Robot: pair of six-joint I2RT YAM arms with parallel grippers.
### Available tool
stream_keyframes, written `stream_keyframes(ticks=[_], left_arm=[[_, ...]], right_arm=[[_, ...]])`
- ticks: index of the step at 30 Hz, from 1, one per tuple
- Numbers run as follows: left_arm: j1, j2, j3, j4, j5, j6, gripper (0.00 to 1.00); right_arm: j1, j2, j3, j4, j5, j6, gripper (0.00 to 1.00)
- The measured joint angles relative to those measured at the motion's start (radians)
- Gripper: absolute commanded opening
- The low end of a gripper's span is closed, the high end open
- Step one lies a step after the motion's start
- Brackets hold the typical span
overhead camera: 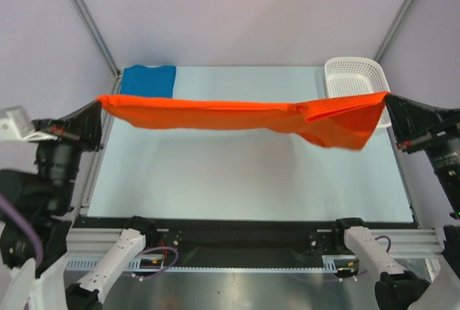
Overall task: Fold and stack the t-shirts
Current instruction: Flatten the tshirt out
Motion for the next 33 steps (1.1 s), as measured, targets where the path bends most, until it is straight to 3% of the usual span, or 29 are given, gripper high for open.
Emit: stream_keyframes(ticks=[5, 8, 15, 22, 28, 33], left_arm=[[-0.070, -0.103, 0.058, -0.063, -0.089, 0.040, 0.00], [-0.102, -0.155, 0.065, -0.077, -0.120, 0.050, 0.00], [-0.111, -0.135, -0.094, -0.039, -0.098, 0.026, 0.00], [-0.104, 0.246, -0.281, 0.029, -0.054, 0.002, 0.00], [-0.036, 0.599, -0.293, 0.108, -0.013, -0.008, 0.00], [0.064, 0.870, -0.270, 0.187, 0.051, -0.034, 0.00]], right_arm=[[-0.013, 0.039, 0.213, -0.139, -0.038, 0.000, 0.00], [-0.024, 0.041, 0.235, -0.172, -0.068, 0.008, 0.00], [-0.041, 0.040, -0.085, -0.095, -0.123, 0.048, 0.00], [-0.041, 0.275, -0.386, 0.126, -0.136, 0.044, 0.00], [-0.034, 0.604, -0.487, 0.345, -0.121, 0.010, 0.00], [-0.034, 0.843, -0.468, 0.467, -0.132, -0.006, 0.00]])
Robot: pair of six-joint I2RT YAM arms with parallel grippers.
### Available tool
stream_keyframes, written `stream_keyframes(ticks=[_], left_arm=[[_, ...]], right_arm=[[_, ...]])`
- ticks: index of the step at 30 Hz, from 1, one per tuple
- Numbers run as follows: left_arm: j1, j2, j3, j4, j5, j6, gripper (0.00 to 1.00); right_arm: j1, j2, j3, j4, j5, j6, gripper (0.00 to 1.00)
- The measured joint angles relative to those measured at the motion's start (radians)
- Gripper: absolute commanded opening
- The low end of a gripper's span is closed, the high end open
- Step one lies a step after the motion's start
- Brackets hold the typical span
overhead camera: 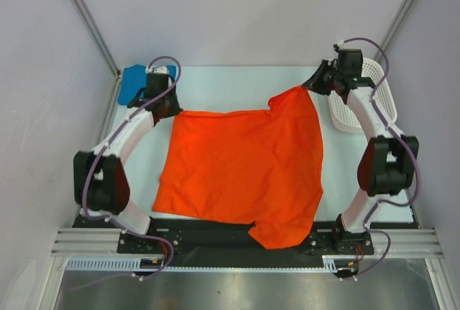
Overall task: Fold and stack the t-shirts
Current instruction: Flatten the tshirt out, then fold the tshirt
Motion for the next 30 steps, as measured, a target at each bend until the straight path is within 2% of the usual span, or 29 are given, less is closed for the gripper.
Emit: stream_keyframes(ticks=[6, 10, 18, 30], left_arm=[[0.099, 0.291, 0.117, 0.021, 0.108, -0.027, 0.00], [0.134, 0.415, 0.231, 0.021, 0.163, -0.039, 0.01], [0.165, 0.459, 0.363, 0.005, 0.222, -0.040, 0.00], [0.200, 0.464, 0.370, -0.035, 0.266, -0.039, 0.00]], right_arm=[[-0.001, 0.260, 0.140, 0.047, -0.020, -0.021, 0.00], [-0.006, 0.358, 0.245, 0.039, -0.028, -0.025, 0.00], [-0.018, 0.397, 0.387, -0.025, -0.046, -0.024, 0.00], [-0.010, 0.405, 0.422, -0.178, -0.058, -0.029, 0.00]])
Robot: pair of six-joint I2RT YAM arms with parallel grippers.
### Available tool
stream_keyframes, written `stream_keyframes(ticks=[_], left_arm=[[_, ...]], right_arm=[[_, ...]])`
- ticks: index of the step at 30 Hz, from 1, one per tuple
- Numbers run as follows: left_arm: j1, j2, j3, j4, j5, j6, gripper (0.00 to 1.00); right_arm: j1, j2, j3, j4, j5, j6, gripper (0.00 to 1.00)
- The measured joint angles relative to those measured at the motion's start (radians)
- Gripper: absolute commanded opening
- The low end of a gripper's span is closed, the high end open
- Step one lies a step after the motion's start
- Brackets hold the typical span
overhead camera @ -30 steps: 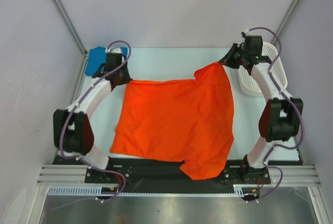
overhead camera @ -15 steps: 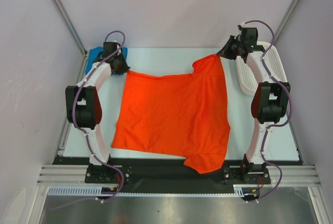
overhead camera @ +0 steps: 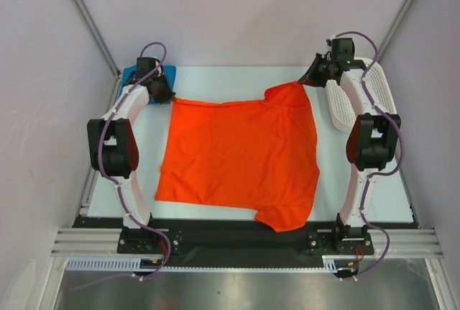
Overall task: Fold and stack the t-shirts
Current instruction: Fold the tshirt
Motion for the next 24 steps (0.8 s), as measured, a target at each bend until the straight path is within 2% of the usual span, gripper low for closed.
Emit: stream_keyframes(ticks=[6, 12, 24], left_arm=[[0.000, 0.000, 0.000, -0.022, 0.031, 0.001, 0.01], [0.000, -0.020, -0.027, -0.057, 0.037, 0.011, 0.00], [0.003, -0.063, -0.059, -0.165, 0.035, 0.049, 0.00]], right_arm=[[0.023, -0.029, -0.042, -0.074, 0.005, -0.013, 0.00], [0.042, -0.166, -0.191, -0.138, 0.004, -0.013, 0.00], [0.040, -0.379, -0.369, -0.198, -0.003, -0.010, 0.00]])
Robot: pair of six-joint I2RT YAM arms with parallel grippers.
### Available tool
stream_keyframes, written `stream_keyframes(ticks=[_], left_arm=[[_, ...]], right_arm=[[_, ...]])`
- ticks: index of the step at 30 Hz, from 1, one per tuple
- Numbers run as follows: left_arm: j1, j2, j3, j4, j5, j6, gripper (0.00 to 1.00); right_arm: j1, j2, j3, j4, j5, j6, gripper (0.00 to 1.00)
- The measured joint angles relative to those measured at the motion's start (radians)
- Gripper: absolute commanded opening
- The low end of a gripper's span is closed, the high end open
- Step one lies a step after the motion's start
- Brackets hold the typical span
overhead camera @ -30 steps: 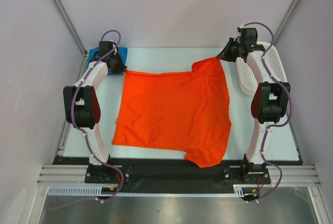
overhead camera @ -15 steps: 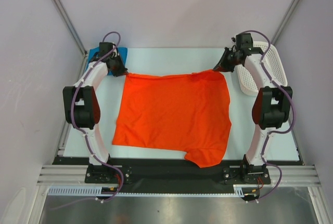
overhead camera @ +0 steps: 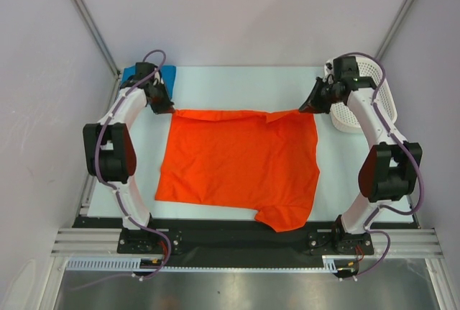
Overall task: Fold and stack the t-shirts
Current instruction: Fold the tshirt
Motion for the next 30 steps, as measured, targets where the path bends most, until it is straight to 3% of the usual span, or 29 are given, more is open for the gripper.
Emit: stream_keyframes(ticks=[11, 30], left_arm=[[0.055, -0.013, -0.054, -0.059, -0.017, 0.048, 0.00], [0.056, 0.006, -0.105, -0.090, 0.008, 0.075, 0.00]], right_arm=[[-0.013, -0.076, -0.203, -0.045, -0.003, -0.006, 0.00], [-0.050, -0.121, -0.387, -0.024, 0.003, -0.043, 0.00]])
